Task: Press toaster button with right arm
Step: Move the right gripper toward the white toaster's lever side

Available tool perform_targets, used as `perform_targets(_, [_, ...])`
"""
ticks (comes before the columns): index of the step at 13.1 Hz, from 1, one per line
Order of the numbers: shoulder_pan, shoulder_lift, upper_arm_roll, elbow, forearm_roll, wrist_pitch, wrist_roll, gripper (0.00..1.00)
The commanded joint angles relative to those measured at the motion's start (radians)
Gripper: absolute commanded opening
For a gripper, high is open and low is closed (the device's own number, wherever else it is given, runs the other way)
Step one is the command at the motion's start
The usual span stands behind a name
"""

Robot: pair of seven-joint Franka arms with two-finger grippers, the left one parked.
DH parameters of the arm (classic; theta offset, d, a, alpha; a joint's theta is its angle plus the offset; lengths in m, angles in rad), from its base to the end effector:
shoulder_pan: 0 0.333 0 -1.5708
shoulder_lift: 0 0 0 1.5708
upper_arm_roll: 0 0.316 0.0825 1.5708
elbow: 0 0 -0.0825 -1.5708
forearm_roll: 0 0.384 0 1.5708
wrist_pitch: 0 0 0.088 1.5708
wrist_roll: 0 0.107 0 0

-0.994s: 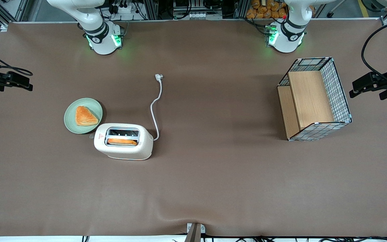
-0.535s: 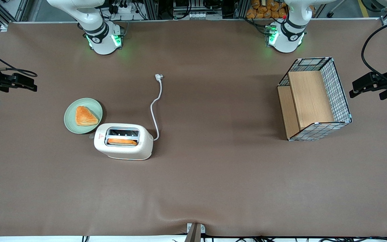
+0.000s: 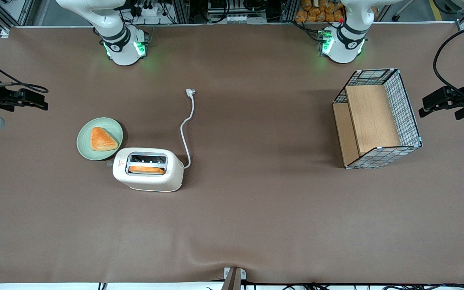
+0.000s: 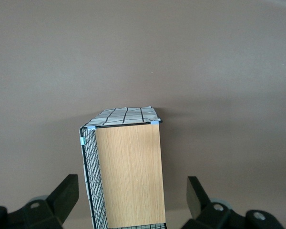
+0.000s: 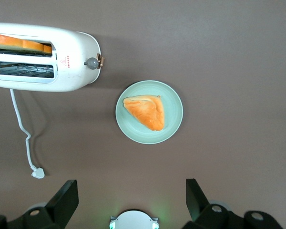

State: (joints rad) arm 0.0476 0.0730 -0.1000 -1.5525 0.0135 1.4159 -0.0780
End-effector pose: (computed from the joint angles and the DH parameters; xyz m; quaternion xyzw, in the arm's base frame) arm 0.5564 -0.0256 0.5807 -0.9944 -0.0128 0.1040 0.0099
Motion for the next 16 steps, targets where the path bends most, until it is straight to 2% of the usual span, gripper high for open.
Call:
perform_targets(1, [-0.012,0.039,0.002,0.022,0.066,-0.018,0.012,1.0])
perform_targets(8, [-0.018,0.108,0.0,-0.01,0.157,-0.011,-0.003,1.0])
perform_targets(11, [-0.029,0.117,0.0,-0.046,0.195,0.024,-0.008,0.27])
perform_targets(12, [-0.029,0.134,0.0,-0.047,0.212,0.028,-0.008,0.1])
perform_targets(13, [-0.031,0.148,0.0,-0.051,0.236,0.041,-0.008,0.0])
perform_targets(16, [-0.028,0.16,0.0,-0.106,0.275,0.131,-0.023,0.0])
